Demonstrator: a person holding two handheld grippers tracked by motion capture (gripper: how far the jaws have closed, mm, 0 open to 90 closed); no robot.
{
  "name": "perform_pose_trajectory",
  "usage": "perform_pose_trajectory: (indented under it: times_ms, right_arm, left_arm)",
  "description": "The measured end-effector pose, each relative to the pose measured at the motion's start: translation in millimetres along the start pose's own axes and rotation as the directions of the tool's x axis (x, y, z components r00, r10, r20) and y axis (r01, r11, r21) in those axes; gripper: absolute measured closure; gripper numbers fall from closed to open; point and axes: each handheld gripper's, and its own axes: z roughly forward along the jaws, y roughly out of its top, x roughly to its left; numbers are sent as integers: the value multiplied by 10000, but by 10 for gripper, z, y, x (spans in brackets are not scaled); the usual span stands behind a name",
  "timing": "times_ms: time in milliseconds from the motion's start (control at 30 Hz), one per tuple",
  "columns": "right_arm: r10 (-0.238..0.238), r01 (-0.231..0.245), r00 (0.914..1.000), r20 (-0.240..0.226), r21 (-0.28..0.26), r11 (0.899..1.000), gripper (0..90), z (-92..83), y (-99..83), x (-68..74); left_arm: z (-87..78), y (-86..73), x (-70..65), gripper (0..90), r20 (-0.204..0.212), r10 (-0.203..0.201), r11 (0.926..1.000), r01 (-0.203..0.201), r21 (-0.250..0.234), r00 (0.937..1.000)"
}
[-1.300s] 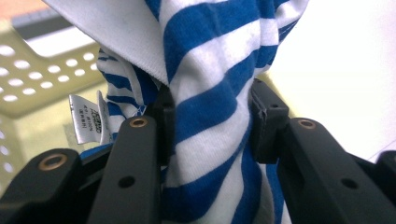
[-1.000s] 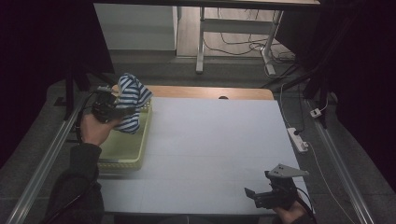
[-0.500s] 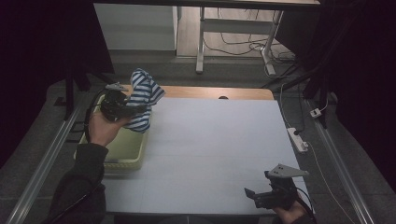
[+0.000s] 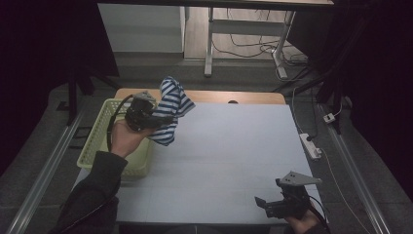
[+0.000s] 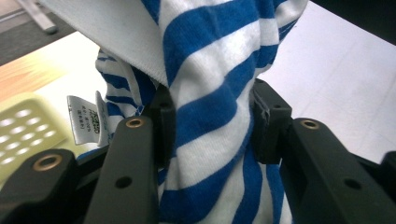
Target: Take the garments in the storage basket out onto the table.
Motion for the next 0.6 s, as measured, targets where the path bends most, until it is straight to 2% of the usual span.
perform_pose_trajectory:
  times_ms: [200,367,400,433,600]
  right_arm:
    - [-20,20,10000,-19,11,10000,5,1,0,1]
    - [-28,28,10000,-37,19,10000,5,3,0,1]
    - [-39,39,10000,-39,21,10000,5,3,0,1]
    - [-42,42,10000,-44,21,10000,5,3,0,1]
    - [-54,54,10000,-53,35,10000,5,3,0,3]
  left_arm:
    - [163,59,-218,590,464,482,9986,-492,198,9978]
    - [275,95,-393,588,919,727,9969,-750,222,9931]
    - [275,95,-393,587,919,727,9969,-750,222,9931]
    - [318,103,-455,587,1078,859,9958,-888,225,9905]
    - [440,101,-586,585,1361,1100,9927,-1157,350,9846]
